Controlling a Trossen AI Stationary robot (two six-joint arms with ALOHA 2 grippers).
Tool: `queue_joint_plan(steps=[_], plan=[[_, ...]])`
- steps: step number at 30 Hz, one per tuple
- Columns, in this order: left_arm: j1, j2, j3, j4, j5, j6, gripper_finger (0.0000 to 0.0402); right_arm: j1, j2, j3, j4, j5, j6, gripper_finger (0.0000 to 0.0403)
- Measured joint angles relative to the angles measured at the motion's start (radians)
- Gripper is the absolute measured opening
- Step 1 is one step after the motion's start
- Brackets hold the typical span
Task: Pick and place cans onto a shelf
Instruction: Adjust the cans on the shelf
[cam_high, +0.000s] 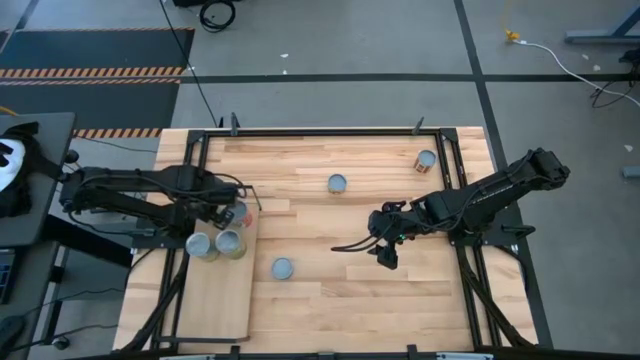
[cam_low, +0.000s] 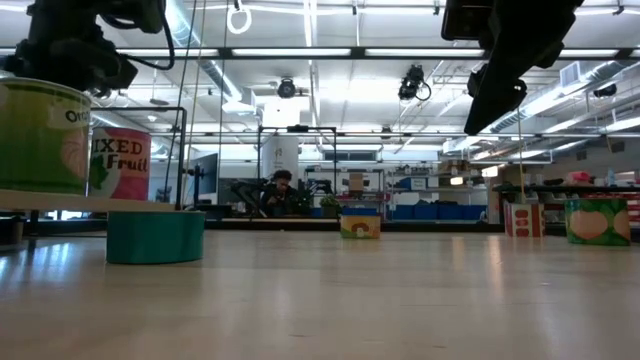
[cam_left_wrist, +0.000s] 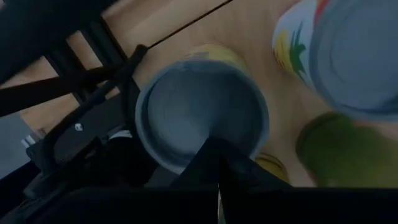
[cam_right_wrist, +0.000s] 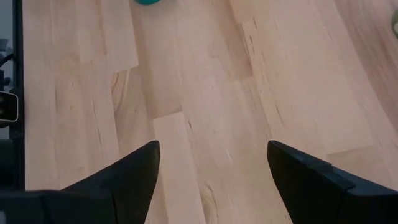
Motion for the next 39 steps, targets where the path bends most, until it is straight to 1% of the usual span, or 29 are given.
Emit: queue_joint_plan(steps=[3,6,7,9,11,13,16,18,24,27,35,39], plan=[[0.0,-0.004,0.056,-0.06,0.001,0.0,0.0001,0.0,0.0,0.0,0.0,0.0,0.0,0.0303],[-0.007,-0.01,0.139,-0.097,0.016,0.0,0.0,0.0,0.0,0.0,0.0,0.0,0.0,0.0303],[-0.012,-0.016,0.162,-0.092,0.048,0.0,0.0,0.0,0.0,0.0,0.001,0.0,0.0,0.0303],[-0.023,-0.027,0.196,-0.089,0.145,-0.018,0.0,0.0,0.0,0.0,0.003,0.0,0.005,0.0303],[-0.049,-0.028,0.198,-0.097,0.243,-0.055,0.0,0.0,0.0,0.0,0.004,0.0,0.007,0.0303],[-0.089,-0.025,0.181,-0.091,0.316,-0.068,0.0,0.0,0.0,0.0,0.01,0.001,0.011,0.0303],[-0.146,-0.013,0.137,-0.099,0.394,-0.079,0.0,0.0,0.0,0.0,0.011,0.008,0.022,0.0303],[-0.181,-0.003,0.106,-0.093,0.41,-0.084,0.0,0.0,0.0,0.0,0.011,0.008,0.023,0.0303],[-0.227,0.022,0.051,-0.076,0.403,-0.092,0.0,0.0,0.0,0.0,0.014,0.009,0.022,0.0303],[-0.228,0.023,0.051,-0.061,0.356,-0.078,0.0003,0.0,0.0,0.0,0.014,0.006,0.021,0.0303],[-0.209,0.019,0.051,-0.093,0.266,-0.078,0.0002,0.0,0.0,0.0,0.014,-0.012,0.023,0.0303],[-0.197,0.019,0.051,-0.093,0.202,-0.079,0.0002,0.0,0.0,0.0,0.014,-0.014,0.023,0.0303]])
